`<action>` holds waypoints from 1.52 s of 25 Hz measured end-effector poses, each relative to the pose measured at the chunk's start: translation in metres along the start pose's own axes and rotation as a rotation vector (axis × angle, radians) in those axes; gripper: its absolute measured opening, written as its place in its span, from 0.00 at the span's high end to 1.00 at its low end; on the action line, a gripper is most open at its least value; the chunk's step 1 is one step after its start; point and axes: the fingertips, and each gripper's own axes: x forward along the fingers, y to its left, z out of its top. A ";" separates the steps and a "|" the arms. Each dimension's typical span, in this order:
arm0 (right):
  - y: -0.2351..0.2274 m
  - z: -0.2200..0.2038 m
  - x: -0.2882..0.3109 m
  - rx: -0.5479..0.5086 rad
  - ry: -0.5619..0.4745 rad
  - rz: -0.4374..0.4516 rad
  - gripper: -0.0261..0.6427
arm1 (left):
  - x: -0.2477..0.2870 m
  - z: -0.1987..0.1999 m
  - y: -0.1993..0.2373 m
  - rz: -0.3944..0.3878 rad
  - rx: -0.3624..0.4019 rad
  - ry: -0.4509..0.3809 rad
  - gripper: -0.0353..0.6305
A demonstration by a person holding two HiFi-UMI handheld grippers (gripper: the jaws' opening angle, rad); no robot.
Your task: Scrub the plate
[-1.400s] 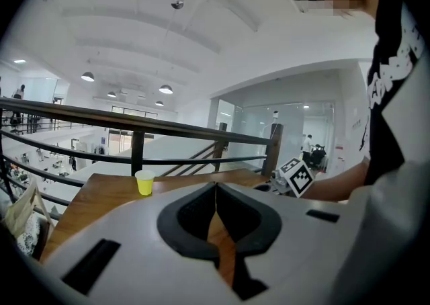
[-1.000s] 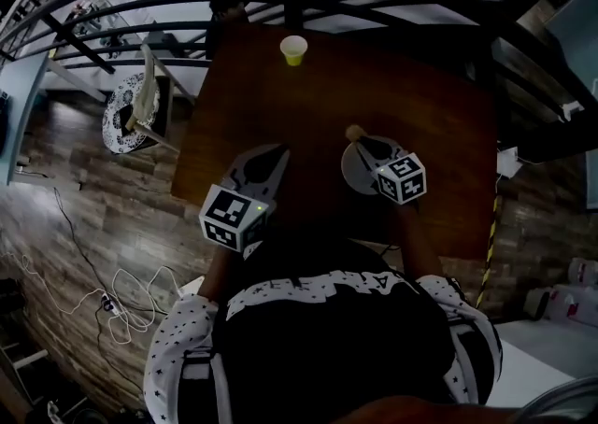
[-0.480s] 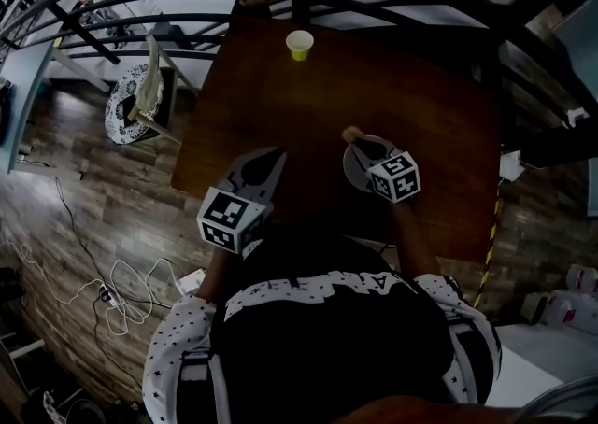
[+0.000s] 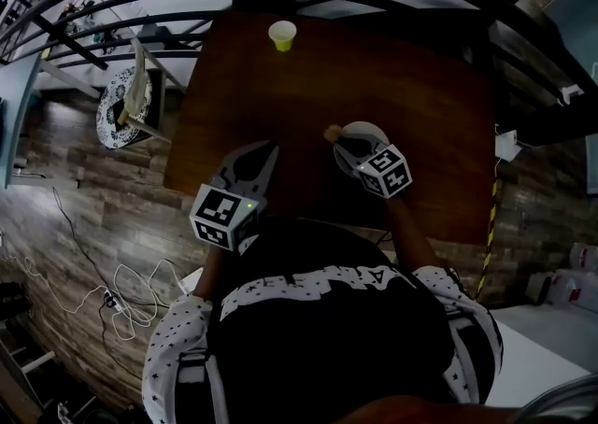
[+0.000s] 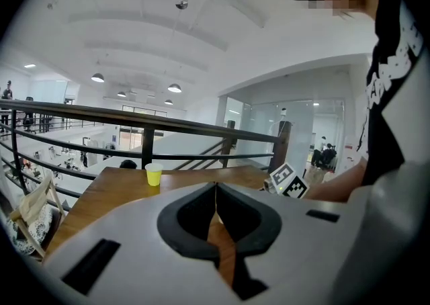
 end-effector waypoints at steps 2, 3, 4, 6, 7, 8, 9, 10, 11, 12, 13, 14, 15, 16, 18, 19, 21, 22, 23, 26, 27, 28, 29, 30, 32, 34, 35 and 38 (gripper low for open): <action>0.005 -0.005 -0.001 -0.004 0.012 0.017 0.89 | 0.000 -0.001 -0.001 -0.003 0.003 0.001 0.93; 0.007 -0.007 -0.001 -0.002 0.017 0.027 0.89 | 0.000 -0.001 -0.002 -0.004 0.005 0.001 0.93; 0.009 -0.009 -0.002 0.000 0.021 0.038 0.89 | 0.001 0.000 -0.003 -0.006 0.006 0.000 0.93; 0.013 -0.013 -0.005 0.000 0.031 0.059 0.89 | 0.002 0.001 -0.006 -0.012 0.008 -0.005 0.93; 0.015 -0.014 -0.006 -0.003 0.036 0.068 0.89 | 0.002 0.002 -0.007 -0.015 0.010 -0.006 0.93; 0.017 -0.016 -0.007 -0.007 0.039 0.075 0.89 | 0.003 0.002 -0.009 -0.018 0.013 -0.005 0.93; 0.018 -0.016 -0.009 -0.009 0.040 0.079 0.89 | 0.003 0.002 -0.010 -0.021 0.014 -0.005 0.93; 0.020 -0.016 -0.010 -0.011 0.038 0.081 0.89 | 0.003 0.002 -0.011 -0.023 0.016 -0.006 0.93; 0.021 -0.016 -0.011 -0.012 0.037 0.084 0.89 | 0.003 0.002 -0.012 -0.025 0.017 -0.007 0.93; 0.022 -0.018 -0.012 -0.014 0.042 0.091 0.89 | 0.004 0.002 -0.013 -0.028 0.017 -0.007 0.93; 0.024 -0.021 -0.014 -0.017 0.049 0.098 0.89 | 0.004 0.001 -0.014 -0.030 0.017 -0.006 0.93; 0.026 -0.023 -0.015 -0.022 0.055 0.104 0.89 | 0.005 0.001 -0.015 -0.032 0.017 -0.004 0.93; 0.027 -0.024 -0.016 -0.026 0.060 0.108 0.89 | 0.005 0.000 -0.016 -0.034 0.016 -0.002 0.93; 0.028 -0.026 -0.018 -0.028 0.061 0.111 0.89 | 0.006 0.000 -0.017 -0.036 0.015 0.000 0.93; 0.029 -0.028 -0.021 -0.025 0.062 0.118 0.89 | 0.008 -0.001 -0.020 -0.042 0.016 0.000 0.93; 0.030 -0.029 -0.022 -0.022 0.062 0.121 0.89 | 0.009 0.000 -0.021 -0.047 0.017 0.000 0.93; 0.033 -0.031 -0.025 -0.022 0.063 0.126 0.89 | 0.011 0.000 -0.025 -0.057 0.021 -0.001 0.93; 0.034 -0.032 -0.026 -0.022 0.063 0.128 0.89 | 0.012 0.000 -0.026 -0.062 0.023 0.000 0.93; 0.036 -0.033 -0.028 -0.020 0.063 0.128 0.89 | 0.013 0.000 -0.028 -0.067 0.025 0.001 0.93; 0.038 -0.036 -0.032 -0.012 0.060 0.123 0.89 | 0.015 0.001 -0.031 -0.083 0.032 0.005 0.93; 0.039 -0.037 -0.033 -0.008 0.060 0.120 0.89 | 0.016 0.002 -0.033 -0.088 0.035 0.006 0.93; 0.039 -0.038 -0.035 -0.003 0.060 0.116 0.89 | 0.017 0.002 -0.034 -0.095 0.039 0.007 0.93; 0.039 -0.038 -0.037 0.002 0.058 0.111 0.89 | 0.019 0.003 -0.036 -0.103 0.042 0.009 0.93; 0.039 -0.038 -0.039 0.007 0.055 0.107 0.89 | 0.021 0.003 -0.037 -0.111 0.046 0.010 0.93; 0.039 -0.040 -0.042 0.018 0.050 0.103 0.89 | 0.025 0.004 -0.041 -0.128 0.052 0.010 0.93; 0.040 -0.043 -0.045 0.026 0.052 0.100 0.89 | 0.027 0.004 -0.045 -0.143 0.056 0.010 0.93; 0.041 -0.044 -0.047 0.028 0.051 0.095 0.89 | 0.027 0.004 -0.047 -0.149 0.059 0.011 0.93; 0.040 -0.039 -0.054 0.069 -0.002 0.064 0.89 | 0.029 0.005 -0.051 -0.160 0.068 0.016 0.93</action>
